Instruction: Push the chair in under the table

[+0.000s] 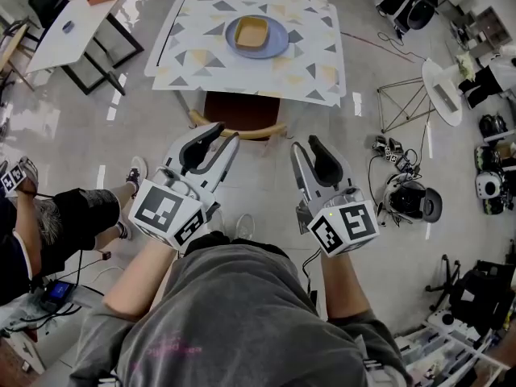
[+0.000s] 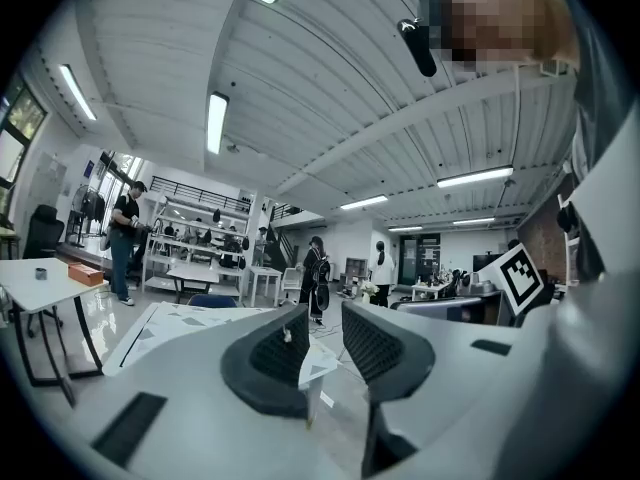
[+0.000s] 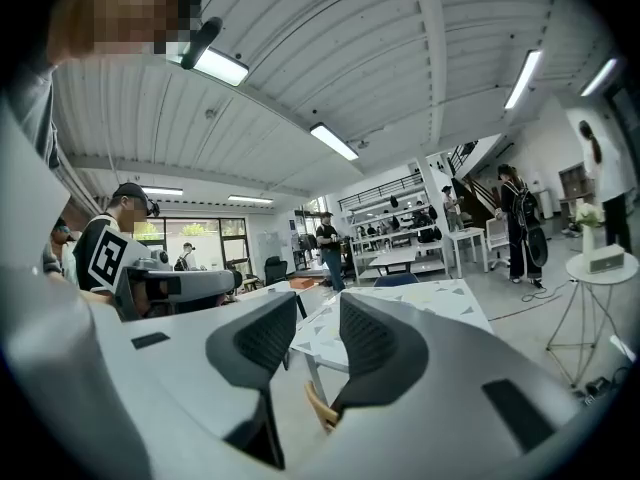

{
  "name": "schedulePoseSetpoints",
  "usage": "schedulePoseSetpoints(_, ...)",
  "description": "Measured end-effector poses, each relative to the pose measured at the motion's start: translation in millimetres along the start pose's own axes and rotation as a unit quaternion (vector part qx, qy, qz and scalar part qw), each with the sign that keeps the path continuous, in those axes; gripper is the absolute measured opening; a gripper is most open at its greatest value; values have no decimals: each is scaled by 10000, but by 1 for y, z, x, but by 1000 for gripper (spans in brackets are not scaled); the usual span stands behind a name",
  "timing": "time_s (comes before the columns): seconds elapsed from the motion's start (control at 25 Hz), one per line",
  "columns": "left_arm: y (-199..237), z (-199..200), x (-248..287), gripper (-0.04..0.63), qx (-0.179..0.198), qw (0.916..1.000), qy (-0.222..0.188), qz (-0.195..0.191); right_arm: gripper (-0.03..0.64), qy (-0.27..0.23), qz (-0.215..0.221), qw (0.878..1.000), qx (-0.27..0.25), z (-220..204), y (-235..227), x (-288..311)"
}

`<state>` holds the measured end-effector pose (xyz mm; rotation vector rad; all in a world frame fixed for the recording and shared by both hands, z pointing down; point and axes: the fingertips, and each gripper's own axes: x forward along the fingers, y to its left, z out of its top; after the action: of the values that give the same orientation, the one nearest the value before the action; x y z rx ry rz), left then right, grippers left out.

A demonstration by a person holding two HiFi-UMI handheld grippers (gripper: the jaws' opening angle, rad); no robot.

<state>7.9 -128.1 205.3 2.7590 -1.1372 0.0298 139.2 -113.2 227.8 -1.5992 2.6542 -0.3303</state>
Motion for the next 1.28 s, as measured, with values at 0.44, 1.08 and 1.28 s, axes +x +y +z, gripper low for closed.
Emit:
schedulePoseSetpoints(0.44,-5,0,4,50,25,10000,33,-88,63,-63,-56,10000,5,4,-4,-2)
schedulePoseSetpoints(1.08,-11,-7,6,3,-28,9998,136,-144,3,1,-101,9999,103,-2,-6,-7)
schedulePoseSetpoints(1.28,-13,-12,6,2,-85,9996,173,-189,3,88,-181,9995,258,-13,-14,-9)
